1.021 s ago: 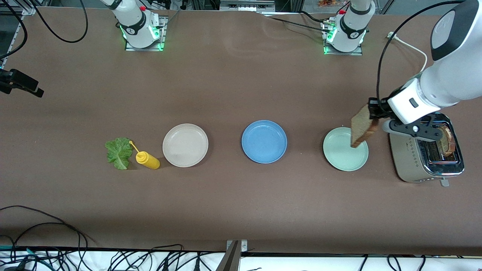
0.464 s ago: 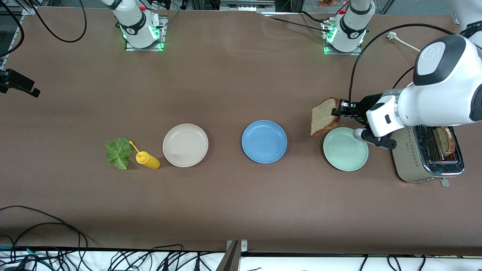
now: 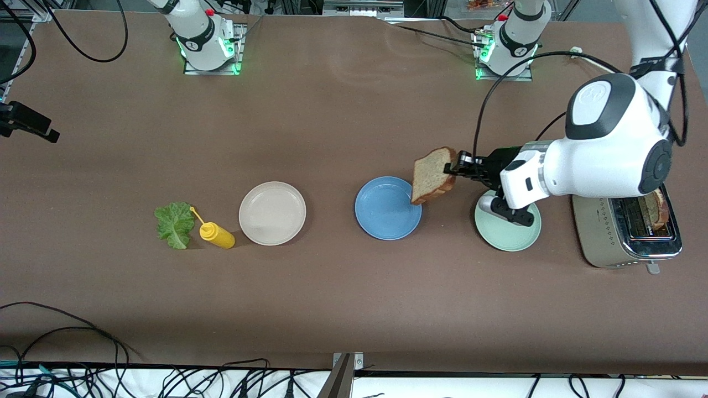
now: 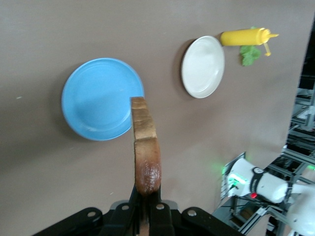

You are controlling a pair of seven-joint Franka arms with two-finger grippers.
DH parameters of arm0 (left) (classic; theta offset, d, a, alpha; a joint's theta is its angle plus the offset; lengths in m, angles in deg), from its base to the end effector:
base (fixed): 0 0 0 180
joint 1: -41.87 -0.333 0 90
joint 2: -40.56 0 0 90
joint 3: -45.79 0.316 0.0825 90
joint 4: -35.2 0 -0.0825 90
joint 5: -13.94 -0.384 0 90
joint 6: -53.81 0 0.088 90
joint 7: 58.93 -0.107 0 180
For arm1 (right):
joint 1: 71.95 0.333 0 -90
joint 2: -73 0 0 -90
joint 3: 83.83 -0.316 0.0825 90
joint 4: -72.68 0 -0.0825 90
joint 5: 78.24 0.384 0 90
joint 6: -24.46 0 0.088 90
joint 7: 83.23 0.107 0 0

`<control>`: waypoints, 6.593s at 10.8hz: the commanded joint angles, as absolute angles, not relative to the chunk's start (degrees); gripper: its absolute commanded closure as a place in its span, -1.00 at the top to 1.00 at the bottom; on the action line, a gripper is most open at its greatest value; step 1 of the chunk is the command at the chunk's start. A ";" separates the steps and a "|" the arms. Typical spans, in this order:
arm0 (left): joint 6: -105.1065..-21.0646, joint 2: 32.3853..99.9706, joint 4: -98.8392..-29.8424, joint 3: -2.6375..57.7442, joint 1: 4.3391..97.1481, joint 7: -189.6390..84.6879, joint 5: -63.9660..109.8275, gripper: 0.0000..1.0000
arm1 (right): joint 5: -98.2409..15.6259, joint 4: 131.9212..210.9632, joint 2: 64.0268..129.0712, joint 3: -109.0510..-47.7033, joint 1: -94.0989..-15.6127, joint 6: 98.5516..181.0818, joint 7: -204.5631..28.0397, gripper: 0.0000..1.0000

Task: Make sandwich in blue plate with both arms
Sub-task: 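Carry the bread slice with the left gripper over the blue plate, then lay the bread flat on the blue plate and open the left gripper, then raise the left gripper toward the toaster while the right gripper reaches the lettuce, then grasp the green lettuce leaf with the right gripper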

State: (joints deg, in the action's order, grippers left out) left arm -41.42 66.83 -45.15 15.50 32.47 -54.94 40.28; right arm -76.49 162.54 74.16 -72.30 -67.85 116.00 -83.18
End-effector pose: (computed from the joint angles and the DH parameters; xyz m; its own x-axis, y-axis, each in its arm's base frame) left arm 0.6296 -0.2193 0.4801 0.9475 -0.2496 -0.1999 -0.0797 -0.7897 0.6083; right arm 0.5590 -0.0685 0.6170 0.9913 -0.1309 0.0095 -0.1306 -0.9911 -0.0265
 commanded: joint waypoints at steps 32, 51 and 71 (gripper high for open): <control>-57.73 66.14 -58.77 18.02 30.02 -72.64 26.37 1.00 | -75.34 161.81 78.61 -73.19 -67.30 116.04 -85.78 1.00; -42.25 40.30 -57.97 31.35 30.59 -70.89 17.81 1.00 | -71.30 161.72 109.63 -76.88 -65.71 153.64 -97.29 1.00; -33.81 38.89 -54.10 42.36 43.80 -67.19 12.89 1.00 | -69.98 170.95 112.37 -80.75 -68.97 165.09 -115.91 -0.80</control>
